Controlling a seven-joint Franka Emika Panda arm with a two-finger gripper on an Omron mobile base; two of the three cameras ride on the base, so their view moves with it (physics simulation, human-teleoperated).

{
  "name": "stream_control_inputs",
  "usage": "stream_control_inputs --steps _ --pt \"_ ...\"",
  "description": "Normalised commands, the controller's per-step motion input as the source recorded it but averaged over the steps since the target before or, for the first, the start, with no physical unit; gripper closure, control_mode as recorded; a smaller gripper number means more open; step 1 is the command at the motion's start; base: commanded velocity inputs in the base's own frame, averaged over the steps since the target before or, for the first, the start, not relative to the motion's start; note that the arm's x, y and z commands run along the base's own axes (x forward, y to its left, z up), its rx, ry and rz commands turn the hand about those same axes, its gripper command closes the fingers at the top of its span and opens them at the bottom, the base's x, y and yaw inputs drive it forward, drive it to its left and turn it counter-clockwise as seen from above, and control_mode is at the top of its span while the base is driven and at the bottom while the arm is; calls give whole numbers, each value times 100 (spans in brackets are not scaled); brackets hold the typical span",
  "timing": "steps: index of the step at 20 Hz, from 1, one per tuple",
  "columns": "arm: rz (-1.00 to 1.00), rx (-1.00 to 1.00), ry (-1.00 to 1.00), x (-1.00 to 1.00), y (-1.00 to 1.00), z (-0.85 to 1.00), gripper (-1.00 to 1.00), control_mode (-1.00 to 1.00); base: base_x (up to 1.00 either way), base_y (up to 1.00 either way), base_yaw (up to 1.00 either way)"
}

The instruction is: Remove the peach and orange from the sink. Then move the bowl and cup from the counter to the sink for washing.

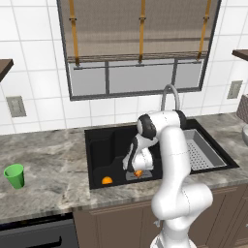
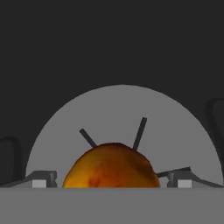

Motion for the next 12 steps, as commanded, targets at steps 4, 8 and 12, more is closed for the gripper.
stream_control_inputs --steps 4,8,12 --pt "-5 3 7 0 0 -19 -100 -100 0 0 0" --pt "-9 3 14 0 0 -18 -100 -100 0 0 0" --pt "-12 3 14 -4 0 -17 -100 -100 0 0 0"
